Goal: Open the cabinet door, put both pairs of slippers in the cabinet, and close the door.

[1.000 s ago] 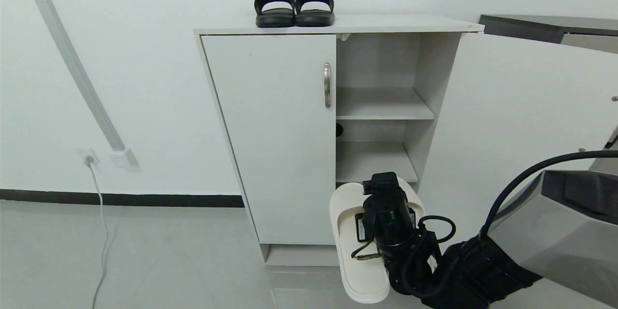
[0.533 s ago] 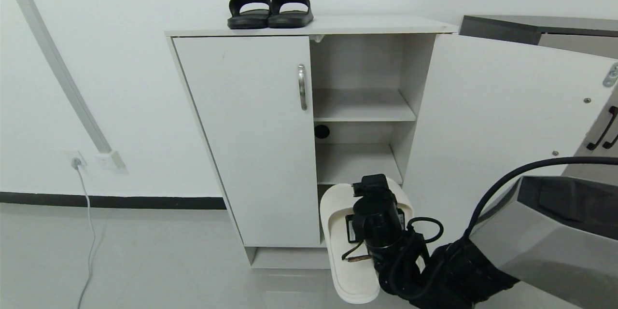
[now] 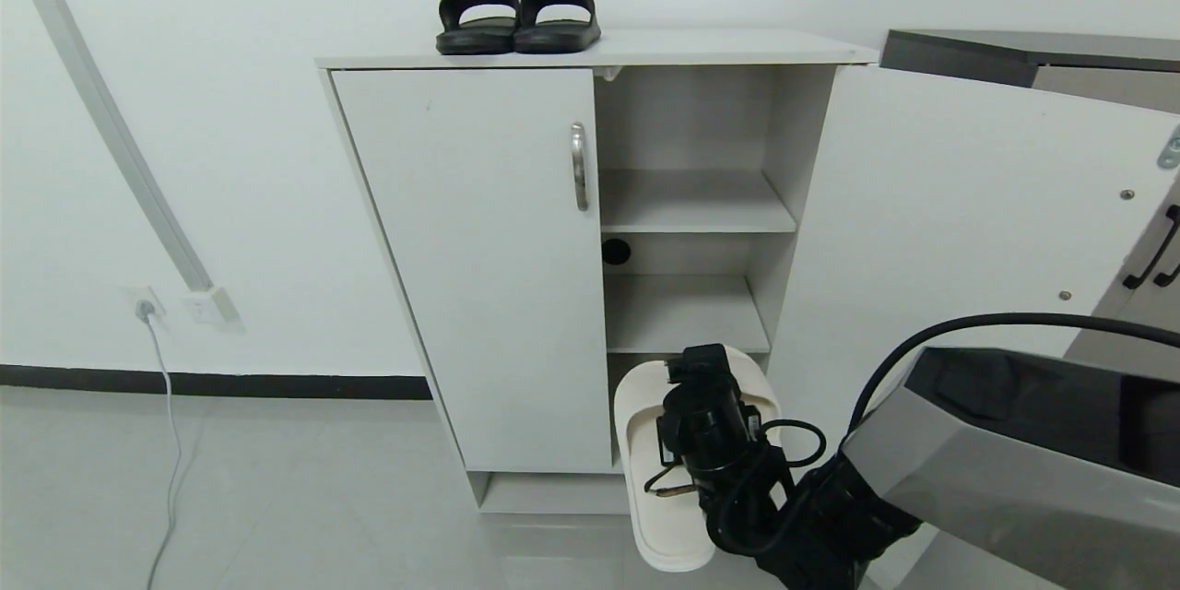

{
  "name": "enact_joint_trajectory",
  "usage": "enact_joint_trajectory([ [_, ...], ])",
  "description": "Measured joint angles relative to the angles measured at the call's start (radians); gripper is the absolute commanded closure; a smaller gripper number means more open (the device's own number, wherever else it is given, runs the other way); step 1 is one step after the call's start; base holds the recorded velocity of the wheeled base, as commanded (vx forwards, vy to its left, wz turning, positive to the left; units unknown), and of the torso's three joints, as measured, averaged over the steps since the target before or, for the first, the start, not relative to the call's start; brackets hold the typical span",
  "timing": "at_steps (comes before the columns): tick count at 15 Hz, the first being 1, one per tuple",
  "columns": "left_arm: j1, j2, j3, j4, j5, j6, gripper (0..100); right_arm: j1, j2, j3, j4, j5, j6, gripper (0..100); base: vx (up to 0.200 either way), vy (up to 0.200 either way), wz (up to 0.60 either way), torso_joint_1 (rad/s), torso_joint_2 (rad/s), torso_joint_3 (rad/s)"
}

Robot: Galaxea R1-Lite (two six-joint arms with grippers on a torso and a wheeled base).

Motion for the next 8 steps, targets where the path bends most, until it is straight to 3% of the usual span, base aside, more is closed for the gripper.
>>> enact_joint_trajectory([
  [4, 0.000, 0.000, 0.000, 0.000, -0.001, 0.000, 100, -0.003, 0.015, -0.004, 0.000, 0.000, 0.000, 100, 0.000, 0.000, 0.00, 0.000, 0.00, 0.000],
  [8, 0.000, 0.000, 0.000, 0.000, -0.001, 0.000, 100, -0.005, 0.021, -0.005, -0.001, 0.000, 0.000, 100, 0.000, 0.000, 0.00, 0.001, 0.00, -0.155],
])
